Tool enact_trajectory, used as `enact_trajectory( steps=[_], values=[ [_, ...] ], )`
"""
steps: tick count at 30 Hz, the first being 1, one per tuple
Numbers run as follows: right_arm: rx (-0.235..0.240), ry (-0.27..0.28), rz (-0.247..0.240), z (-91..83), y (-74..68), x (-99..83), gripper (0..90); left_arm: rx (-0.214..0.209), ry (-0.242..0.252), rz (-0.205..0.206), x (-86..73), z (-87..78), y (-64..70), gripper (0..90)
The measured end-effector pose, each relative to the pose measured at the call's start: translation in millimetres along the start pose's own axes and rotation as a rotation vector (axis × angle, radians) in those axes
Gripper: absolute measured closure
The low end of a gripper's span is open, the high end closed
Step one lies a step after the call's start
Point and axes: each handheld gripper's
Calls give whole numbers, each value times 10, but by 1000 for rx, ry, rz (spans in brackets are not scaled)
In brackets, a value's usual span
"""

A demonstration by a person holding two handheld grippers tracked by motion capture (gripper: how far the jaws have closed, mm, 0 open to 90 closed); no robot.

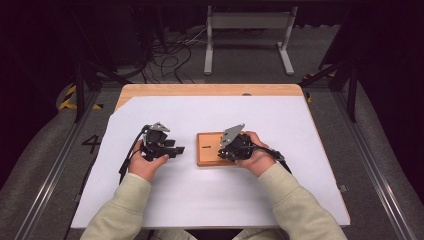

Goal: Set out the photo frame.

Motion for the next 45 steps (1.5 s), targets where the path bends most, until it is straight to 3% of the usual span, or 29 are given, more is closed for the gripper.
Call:
enact_trajectory(
  steps=[1, 4, 7, 18, 25, 29, 32, 38, 40, 45],
  values=[
    [-24, -2, -37, -11, -54, -3, 831, -3, 2, 7, 5, 9, 8, 475],
    [-42, -3, -63, -19, -96, -5, 832, -15, 6, 5, 12, 27, 36, 468],
    [-92, 3, -105, -32, -190, -24, 832, -40, 32, 33, 40, 55, 102, 432],
    [-199, 8, -193, -36, -392, -52, 833, -97, 101, 34, 149, 155, 196, 402],
    [-227, 20, -199, -35, -431, -76, 833, -117, 121, 36, 205, 216, 205, 356],
    [-224, 24, -199, -33, -435, -79, 833, -136, 100, 28, 242, 284, 196, 341],
    [-226, 24, -198, -33, -438, -80, 833, -176, 104, -20, 247, 343, 169, 356],
    [-234, 27, -200, -32, -454, -87, 833, -183, 109, -42, 279, 436, 156, 353],
    [-238, 28, -198, -31, -467, -88, 833, -168, 106, -43, 284, 478, 148, 335],
    [-249, 28, -206, -30, -483, -93, 833, -183, 101, -80, 279, 538, 97, 312]
  ],
)
Point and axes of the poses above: each handheld gripper's, and its own axes: z roughly forward along the jaws, x roughly out of its top, y roughly to its right, and after that the axes turned 2 degrees about y, right-handed
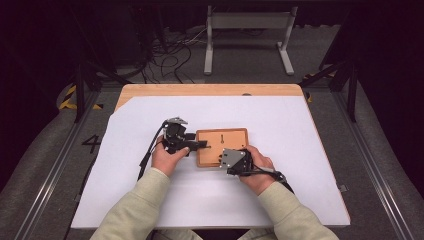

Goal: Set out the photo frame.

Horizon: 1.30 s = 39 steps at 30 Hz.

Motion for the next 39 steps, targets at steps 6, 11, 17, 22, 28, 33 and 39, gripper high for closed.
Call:
enact_trajectory(
  steps=[6, 11, 17, 22, 28, 33, 39],
  values=[
    [-4, -6, -18, -8, -16, 0, 834, -13, -4, -25, -10, 58, -32, 298],
    [-11, -8, -25, -11, -24, 1, 834, -34, -4, -36, -23, 104, -43, 286],
    [-8, -6, -25, -9, -21, -3, 833, -37, -3, -25, -36, 141, -30, 285],
    [-12, -6, -25, -8, -20, -4, 833, -46, 4, -8, -41, 166, -9, 306],
    [-12, -4, -24, -6, -20, -7, 832, -53, 5, 3, -41, 165, -9, 327],
    [-13, -2, -16, -7, -26, -5, 832, -44, 5, 12, -38, 160, 2, 328],
    [-10, 2, -14, -10, -28, -9, 832, -39, 7, 28, -37, 151, 18, 329]
  ],
)
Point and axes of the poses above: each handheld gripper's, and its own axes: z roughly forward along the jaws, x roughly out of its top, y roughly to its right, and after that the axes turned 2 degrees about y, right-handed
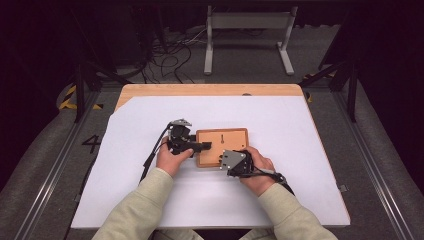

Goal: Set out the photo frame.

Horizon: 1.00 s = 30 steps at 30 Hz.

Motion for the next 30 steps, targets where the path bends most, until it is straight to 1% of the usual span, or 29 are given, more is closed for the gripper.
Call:
enact_trajectory(
  steps=[2, 3, 4, 7, 8, 10, 11, 13, 14, 16, 17, 20, 21, 23, 26, 27, 30],
  values=[
    [-5, -1, 2, -3, 1, 1, 831, 3, 0, 9, 2, -3, 6, 329],
    [-2, -1, -2, -4, 2, 1, 830, 2, 3, 8, 2, -5, 12, 329],
    [7, -5, -5, -8, -1, 0, 828, 6, 4, 20, 3, -8, 15, 330],
    [10, -4, 1, -12, -18, 4, 787, 7, 1, 22, 4, -13, 24, 331],
    [14, -5, 3, -14, -25, 6, 773, 12, 6, 34, 5, -18, 33, 331],
    [10, -5, 9, -18, -35, 9, 745, 13, 6, 33, 5, -22, 48, 331],
    [24, -7, 8, -25, -37, 7, 732, 17, 8, 37, 5, -25, 57, 331],
    [30, 1, 38, -42, -44, 7, 700, 23, 7, 46, 8, -33, 70, 331],
    [33, 10, 55, -59, -44, 6, 674, 24, 9, 44, 8, -34, 81, 331],
    [42, 24, 71, -104, -37, 5, 608, 37, 6, 61, 13, -45, 93, 332],
    [33, 32, 89, -135, -34, 4, 592, 37, 6, 62, 13, -49, 106, 332],
    [21, 54, 118, -238, -7, -18, 560, 43, 4, 72, 16, -61, 133, 332],
    [13, 58, 124, -272, 2, -31, 556, 59, 6, 86, 18, -73, 163, 333],
    [-1, 67, 133, -345, 18, -62, 553, 71, 6, 105, 21, -89, 195, 334],
    [-19, 76, 150, -456, 30, -119, 553, 81, 8, 117, 16, -106, 234, 338],
    [-27, 78, 156, -500, 35, -147, 553, 94, 12, 135, 11, -123, 267, 340],
    [-49, 84, 176, -593, 54, -218, 554, 118, 20, 163, -3, -150, 327, 346]
  ],
)
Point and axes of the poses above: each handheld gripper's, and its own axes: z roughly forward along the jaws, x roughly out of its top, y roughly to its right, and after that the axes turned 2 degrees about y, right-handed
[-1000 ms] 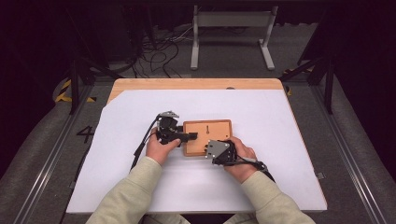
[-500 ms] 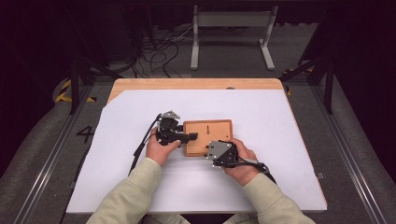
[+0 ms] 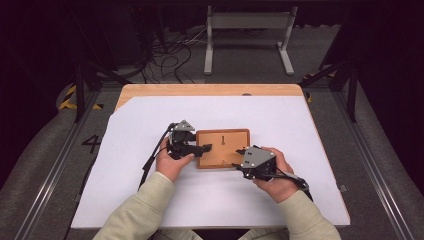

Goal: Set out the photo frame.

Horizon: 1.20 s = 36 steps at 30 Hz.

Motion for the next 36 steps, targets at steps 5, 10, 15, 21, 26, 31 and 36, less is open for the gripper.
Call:
enact_trajectory(
  steps=[5, 10, 15, 21, 26, 31, 36],
  values=[
    [-34, 16, 43, -141, 73, -101, 559, 34, 6, 39, -4, -44, 84, 348],
    [-70, 33, 83, -276, 158, -191, 561, 68, 18, 93, -18, -94, 188, 353],
    [-96, 50, 128, -393, 238, -261, 566, 88, 20, 141, -31, -161, 271, 373],
    [-117, 69, 156, -488, 307, -315, 570, 115, 17, 212, -69, -245, 377, 412],
    [-125, 82, 174, -554, 343, -347, 568, 130, 16, 266, -107, -325, 459, 460],
    [-131, 92, 190, -597, 375, -366, 565, 118, 22, 303, -154, -397, 514, 500],
    [-137, 100, 195, -619, 404, -381, 562, 93, 19, 328, -209, -463, 575, 539]
  ],
)
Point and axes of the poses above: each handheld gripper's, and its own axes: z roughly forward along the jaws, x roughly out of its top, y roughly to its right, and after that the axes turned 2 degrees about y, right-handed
